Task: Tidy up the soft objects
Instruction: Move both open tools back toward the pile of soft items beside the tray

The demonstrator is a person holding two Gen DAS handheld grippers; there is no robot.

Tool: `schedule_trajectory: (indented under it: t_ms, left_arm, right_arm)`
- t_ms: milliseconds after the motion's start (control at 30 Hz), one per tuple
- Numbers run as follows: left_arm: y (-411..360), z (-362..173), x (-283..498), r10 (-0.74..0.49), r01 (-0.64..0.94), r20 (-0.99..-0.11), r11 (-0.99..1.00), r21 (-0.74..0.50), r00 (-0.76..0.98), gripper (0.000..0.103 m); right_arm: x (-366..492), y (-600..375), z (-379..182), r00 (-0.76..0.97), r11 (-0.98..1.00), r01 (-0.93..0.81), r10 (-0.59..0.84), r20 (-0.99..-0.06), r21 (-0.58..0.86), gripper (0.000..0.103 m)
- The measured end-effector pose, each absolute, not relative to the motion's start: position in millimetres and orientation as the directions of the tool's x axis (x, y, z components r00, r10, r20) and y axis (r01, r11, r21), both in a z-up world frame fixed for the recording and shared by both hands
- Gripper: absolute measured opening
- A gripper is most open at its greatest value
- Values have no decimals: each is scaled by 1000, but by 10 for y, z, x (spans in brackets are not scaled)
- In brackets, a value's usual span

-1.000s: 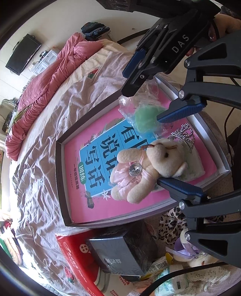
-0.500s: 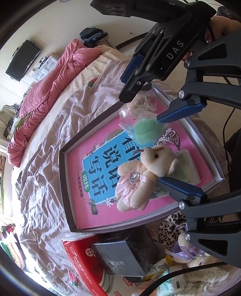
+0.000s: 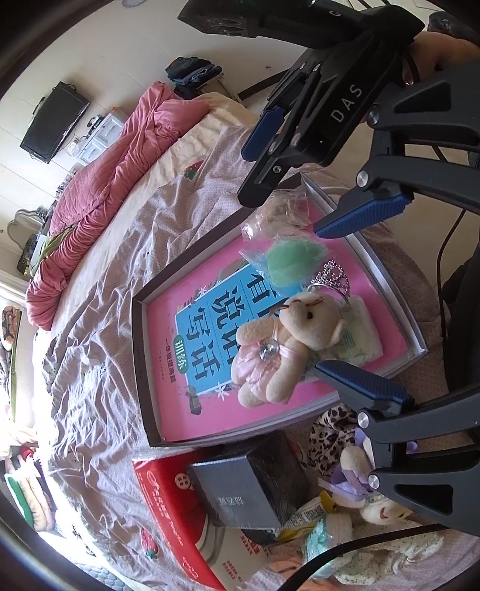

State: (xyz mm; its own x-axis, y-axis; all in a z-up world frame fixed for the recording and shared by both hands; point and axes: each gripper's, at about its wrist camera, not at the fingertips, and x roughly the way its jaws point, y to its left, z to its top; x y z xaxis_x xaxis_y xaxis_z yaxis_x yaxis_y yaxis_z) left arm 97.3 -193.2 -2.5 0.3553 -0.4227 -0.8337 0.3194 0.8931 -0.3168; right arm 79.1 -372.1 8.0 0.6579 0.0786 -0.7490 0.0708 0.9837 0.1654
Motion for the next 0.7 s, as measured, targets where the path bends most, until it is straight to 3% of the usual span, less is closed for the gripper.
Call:
schedule_trajectory:
  t_ms: [700]
  left_arm:
    - [-1407, 209, 810, -284, 198, -838, 957, -214, 466, 78]
  right_arm:
    - [698, -3362, 338, 689, 994, -11, 89, -720, 113, 73]
